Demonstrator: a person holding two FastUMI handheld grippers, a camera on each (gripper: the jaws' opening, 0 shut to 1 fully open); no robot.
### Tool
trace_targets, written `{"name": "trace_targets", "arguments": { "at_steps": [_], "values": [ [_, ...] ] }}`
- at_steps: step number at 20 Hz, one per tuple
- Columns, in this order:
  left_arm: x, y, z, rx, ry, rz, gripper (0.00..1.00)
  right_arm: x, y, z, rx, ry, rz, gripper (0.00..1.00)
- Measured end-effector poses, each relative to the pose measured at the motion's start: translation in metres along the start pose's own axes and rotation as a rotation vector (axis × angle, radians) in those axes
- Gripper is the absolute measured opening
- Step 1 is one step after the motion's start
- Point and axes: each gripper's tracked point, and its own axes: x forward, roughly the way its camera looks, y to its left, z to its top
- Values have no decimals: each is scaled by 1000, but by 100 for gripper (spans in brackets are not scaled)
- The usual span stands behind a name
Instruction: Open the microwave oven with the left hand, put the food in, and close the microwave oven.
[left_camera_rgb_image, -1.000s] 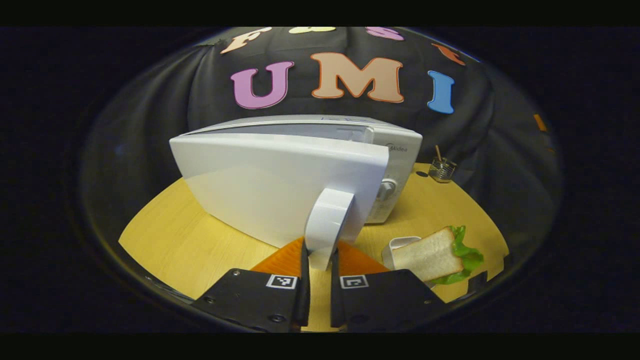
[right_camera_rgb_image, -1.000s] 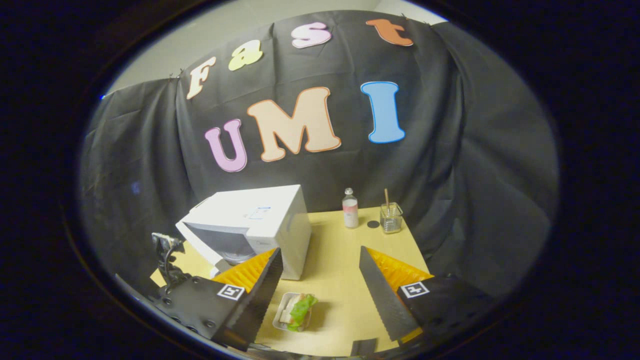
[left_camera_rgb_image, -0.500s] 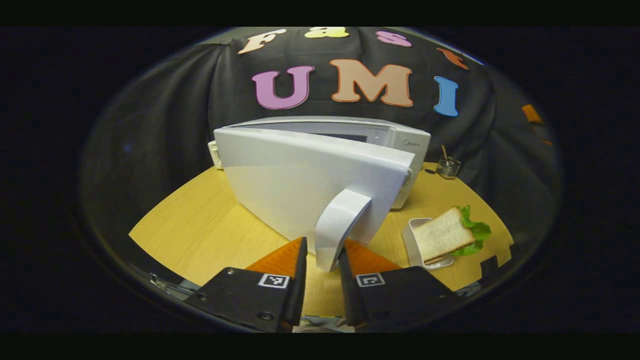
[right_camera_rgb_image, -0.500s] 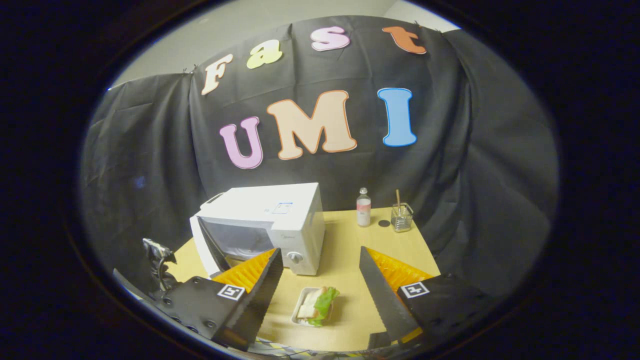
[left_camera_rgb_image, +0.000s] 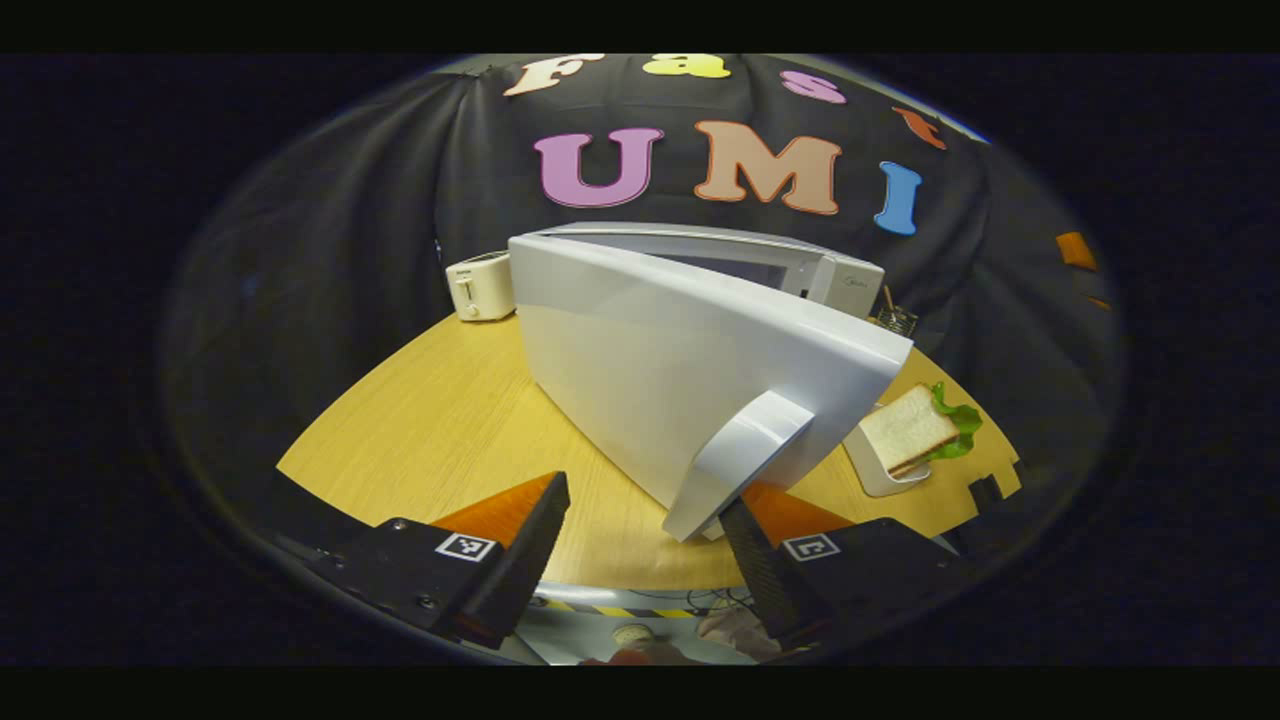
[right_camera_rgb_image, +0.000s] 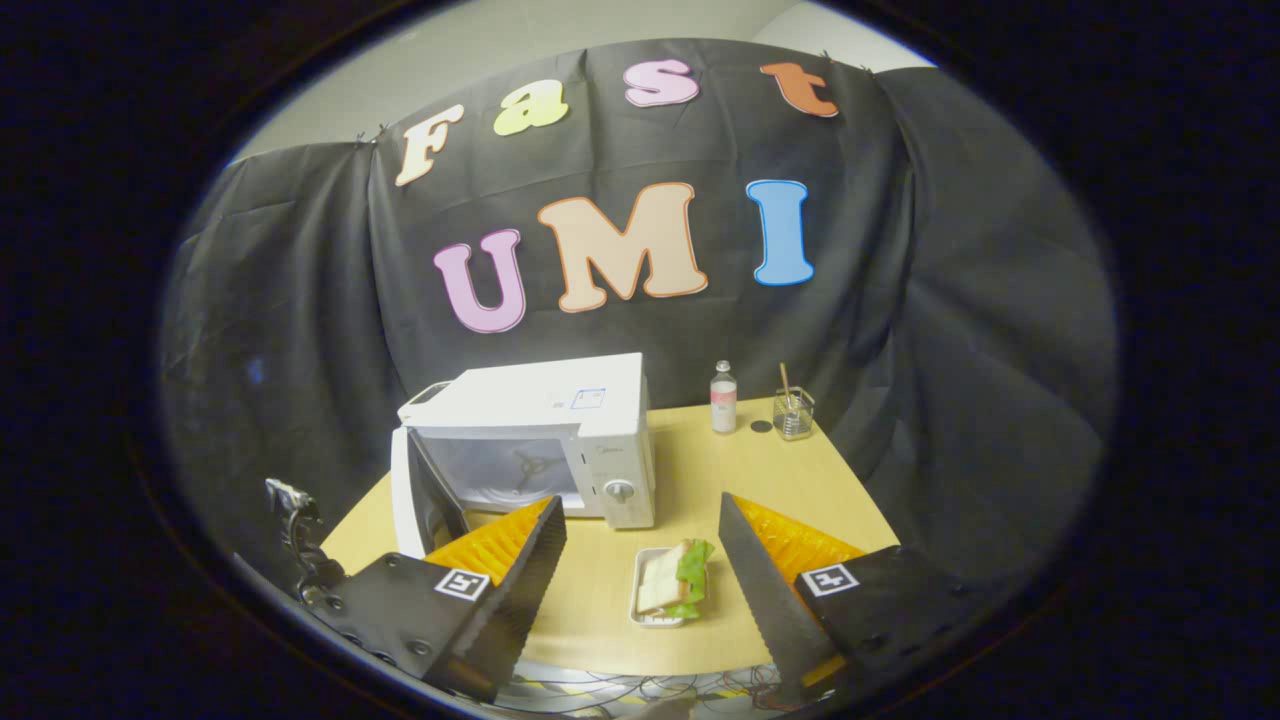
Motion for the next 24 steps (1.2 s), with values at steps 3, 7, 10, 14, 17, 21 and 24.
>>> {"name": "trace_targets", "arguments": {
  "at_steps": [3, 7, 10, 14, 17, 21, 24],
  "values": [
    [-17, 25, -3, -22, -23, -5, 89, -16, 14, -10, 4, 1, -22, 92],
    [-42, 72, -13, -28, -22, 45, 89, -29, 32, -21, 11, -3, -42, 92],
    [-55, 103, -16, -76, -22, 72, 89, -38, 45, -26, 10, -10, -48, 92],
    [-69, 148, -14, -109, -35, 121, 89, -51, 56, -36, 4, -8, -59, 92],
    [-82, 188, -9, -99, -64, 193, 89, -59, 61, -43, 2, -3, -74, 92],
    [-104, 236, -7, -127, -88, 317, 85, -63, 61, -56, 3, 29, -93, 92],
    [-129, 262, 2, -141, -122, 412, 85, -59, 53, -67, 5, 74, -116, 92]
  ]
}}
